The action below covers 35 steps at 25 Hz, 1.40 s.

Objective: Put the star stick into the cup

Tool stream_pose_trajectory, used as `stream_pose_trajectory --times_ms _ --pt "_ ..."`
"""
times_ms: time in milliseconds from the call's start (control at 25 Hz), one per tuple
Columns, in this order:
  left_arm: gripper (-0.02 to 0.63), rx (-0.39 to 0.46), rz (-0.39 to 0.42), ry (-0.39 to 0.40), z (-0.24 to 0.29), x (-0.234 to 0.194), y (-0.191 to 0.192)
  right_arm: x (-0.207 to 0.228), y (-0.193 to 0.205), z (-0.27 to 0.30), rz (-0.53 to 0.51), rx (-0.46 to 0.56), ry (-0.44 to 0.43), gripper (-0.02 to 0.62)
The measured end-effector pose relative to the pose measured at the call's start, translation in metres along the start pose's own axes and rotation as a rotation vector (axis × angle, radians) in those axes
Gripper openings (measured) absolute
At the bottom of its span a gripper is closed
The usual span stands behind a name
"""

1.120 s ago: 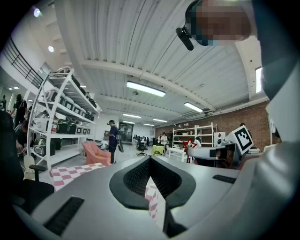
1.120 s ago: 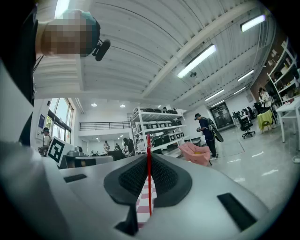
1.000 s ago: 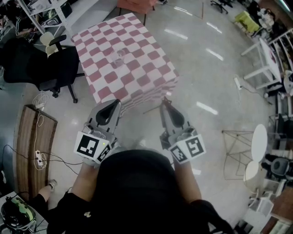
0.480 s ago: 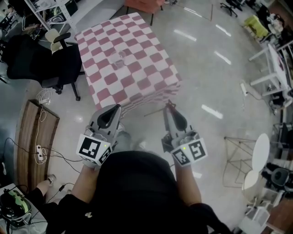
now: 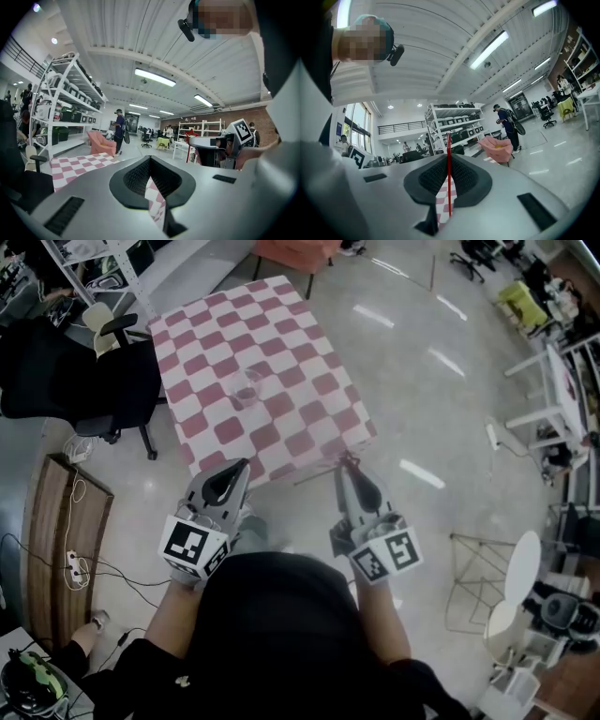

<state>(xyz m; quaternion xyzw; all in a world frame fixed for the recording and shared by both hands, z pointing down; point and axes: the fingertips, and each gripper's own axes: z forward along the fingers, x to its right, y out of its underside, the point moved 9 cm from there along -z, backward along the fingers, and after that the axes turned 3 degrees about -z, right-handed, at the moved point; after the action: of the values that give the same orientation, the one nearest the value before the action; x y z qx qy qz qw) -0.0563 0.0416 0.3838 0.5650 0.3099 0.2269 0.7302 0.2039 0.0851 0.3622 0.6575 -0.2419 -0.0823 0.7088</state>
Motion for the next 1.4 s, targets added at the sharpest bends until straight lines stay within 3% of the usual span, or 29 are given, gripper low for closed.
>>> stream_pose_trajectory --times_ms 440,720,1080,1400 --pt "0.040 0.007 -0.030 -0.014 0.020 -0.110 -0.016 0.004 -0.007 0.123 -0.029 -0.009 0.007 0.028" --pt "0.040 -0.017 -0.047 -0.067 0.013 -0.147 -0.007 0.006 -0.006 0.178 -0.032 -0.024 -0.029 0.028" --pt "0.040 -0.032 -0.089 -0.198 0.011 -0.155 0.001 0.026 -0.003 0.238 -0.039 -0.067 -0.147 0.028" --pt "0.040 -0.054 -0.133 -0.402 0.013 -0.156 0.007 0.054 0.012 0.301 -0.026 -0.134 -0.304 0.028"
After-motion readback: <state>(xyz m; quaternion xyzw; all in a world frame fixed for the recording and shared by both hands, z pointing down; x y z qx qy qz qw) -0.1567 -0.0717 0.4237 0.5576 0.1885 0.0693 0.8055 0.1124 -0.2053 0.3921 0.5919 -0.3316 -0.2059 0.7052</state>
